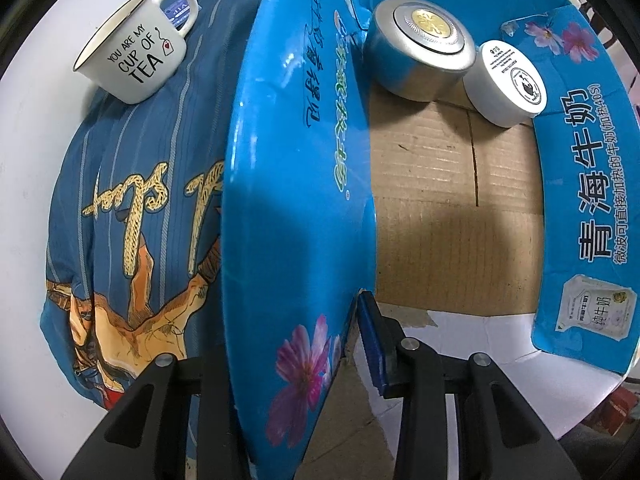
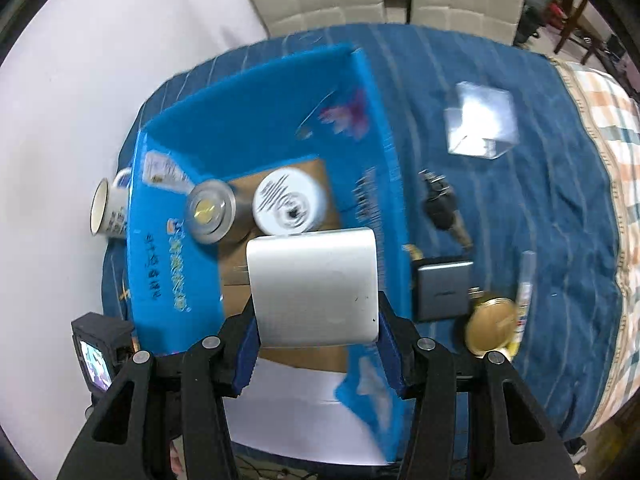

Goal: Organize rigid objects
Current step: 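Lower the white charger into the blue box and open the right tool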

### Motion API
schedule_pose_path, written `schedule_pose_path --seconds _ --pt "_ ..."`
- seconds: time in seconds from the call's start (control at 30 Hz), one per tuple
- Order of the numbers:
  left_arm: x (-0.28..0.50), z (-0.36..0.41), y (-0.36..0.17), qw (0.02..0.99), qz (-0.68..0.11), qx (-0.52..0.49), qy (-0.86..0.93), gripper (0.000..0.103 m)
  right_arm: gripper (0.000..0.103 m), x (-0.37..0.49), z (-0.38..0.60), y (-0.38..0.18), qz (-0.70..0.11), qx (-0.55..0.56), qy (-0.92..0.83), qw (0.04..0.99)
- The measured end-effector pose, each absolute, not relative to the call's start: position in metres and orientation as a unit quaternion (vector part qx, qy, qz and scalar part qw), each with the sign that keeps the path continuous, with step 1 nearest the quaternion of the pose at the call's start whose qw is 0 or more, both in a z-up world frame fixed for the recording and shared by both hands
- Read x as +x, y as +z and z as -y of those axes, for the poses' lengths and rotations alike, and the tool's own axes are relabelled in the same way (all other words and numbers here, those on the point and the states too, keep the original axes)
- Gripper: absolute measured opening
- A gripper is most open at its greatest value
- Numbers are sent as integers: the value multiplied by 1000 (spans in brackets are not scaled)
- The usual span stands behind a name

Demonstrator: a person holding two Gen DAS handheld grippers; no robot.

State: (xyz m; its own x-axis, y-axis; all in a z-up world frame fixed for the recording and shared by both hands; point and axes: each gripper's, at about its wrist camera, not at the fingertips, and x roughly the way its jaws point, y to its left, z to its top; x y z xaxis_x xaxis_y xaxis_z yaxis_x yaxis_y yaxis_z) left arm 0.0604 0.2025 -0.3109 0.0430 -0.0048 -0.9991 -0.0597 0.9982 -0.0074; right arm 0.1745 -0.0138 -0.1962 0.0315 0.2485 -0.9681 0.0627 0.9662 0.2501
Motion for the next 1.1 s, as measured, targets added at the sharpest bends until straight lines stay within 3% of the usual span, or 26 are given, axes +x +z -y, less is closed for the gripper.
schedule_pose_path --seconds 0.5,1.1 --pt "57 -202 -312 725 -688 -27 18 33 54 197 -73 -283 -745 113 127 645" --pt "55 -201 -313 726 -687 -25 17 33 54 214 -105 -368 -789 164 148 573"
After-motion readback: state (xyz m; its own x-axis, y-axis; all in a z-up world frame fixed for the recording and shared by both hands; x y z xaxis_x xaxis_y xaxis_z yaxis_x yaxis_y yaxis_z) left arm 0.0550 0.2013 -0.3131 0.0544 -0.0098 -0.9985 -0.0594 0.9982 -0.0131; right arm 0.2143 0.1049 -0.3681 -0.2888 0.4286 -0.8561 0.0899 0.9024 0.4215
